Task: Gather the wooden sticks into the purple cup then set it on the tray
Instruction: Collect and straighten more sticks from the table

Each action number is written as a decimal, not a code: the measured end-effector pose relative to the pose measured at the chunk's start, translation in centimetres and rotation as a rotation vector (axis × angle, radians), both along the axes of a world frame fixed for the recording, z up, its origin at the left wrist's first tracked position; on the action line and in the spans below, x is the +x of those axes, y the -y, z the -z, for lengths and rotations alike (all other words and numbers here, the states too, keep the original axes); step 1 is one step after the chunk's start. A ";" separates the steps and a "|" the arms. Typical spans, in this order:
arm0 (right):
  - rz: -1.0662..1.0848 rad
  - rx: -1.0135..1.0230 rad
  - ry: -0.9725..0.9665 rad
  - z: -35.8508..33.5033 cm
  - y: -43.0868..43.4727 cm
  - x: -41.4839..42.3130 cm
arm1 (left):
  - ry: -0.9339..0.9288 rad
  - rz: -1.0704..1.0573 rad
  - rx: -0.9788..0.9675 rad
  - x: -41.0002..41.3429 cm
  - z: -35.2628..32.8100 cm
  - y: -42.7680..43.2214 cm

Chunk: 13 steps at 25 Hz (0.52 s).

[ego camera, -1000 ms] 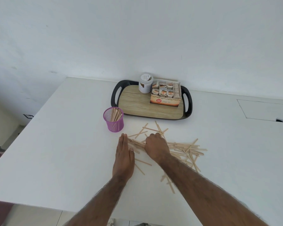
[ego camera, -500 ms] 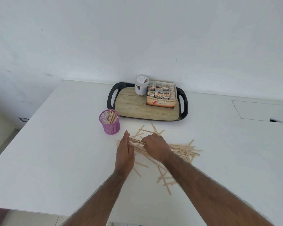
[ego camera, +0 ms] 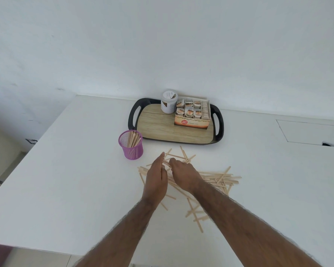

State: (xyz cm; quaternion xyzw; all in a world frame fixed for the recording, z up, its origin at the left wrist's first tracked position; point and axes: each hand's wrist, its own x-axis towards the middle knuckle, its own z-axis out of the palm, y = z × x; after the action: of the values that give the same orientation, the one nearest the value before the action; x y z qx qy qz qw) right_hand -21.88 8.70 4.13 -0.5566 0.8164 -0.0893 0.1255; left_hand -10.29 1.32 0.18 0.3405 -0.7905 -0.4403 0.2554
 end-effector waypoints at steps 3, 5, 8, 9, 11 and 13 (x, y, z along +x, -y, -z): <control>0.043 -0.084 0.016 -0.2 0.0 -0.5 | -0.030 0.006 0.030 -0.2 -0.9 -0.4; 0.084 -0.141 0.045 -0.4 -0.1 -1.1 | -0.079 -0.020 0.073 -0.3 -1.4 -0.7; 0.225 -0.247 0.128 -1.8 -0.1 -2.1 | -0.166 -0.081 0.195 -0.4 -2.1 -1.1; 0.297 -0.318 0.225 -2.6 0.1 -2.4 | -0.199 -0.106 0.241 -0.5 -2.4 -1.3; 0.433 -0.530 0.502 -4.8 0.4 -3.2 | -0.296 -0.153 0.391 -1.0 -3.0 -1.6; 0.522 -0.745 0.751 -7.8 0.5 -4.3 | -0.422 -0.178 0.658 -1.8 -3.7 -1.7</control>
State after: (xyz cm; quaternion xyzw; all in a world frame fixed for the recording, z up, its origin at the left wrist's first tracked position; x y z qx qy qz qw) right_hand -26.20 8.19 11.90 -0.2740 0.7398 -0.5889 0.1759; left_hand -12.07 3.00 3.90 0.3733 -0.5049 -0.7065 0.3264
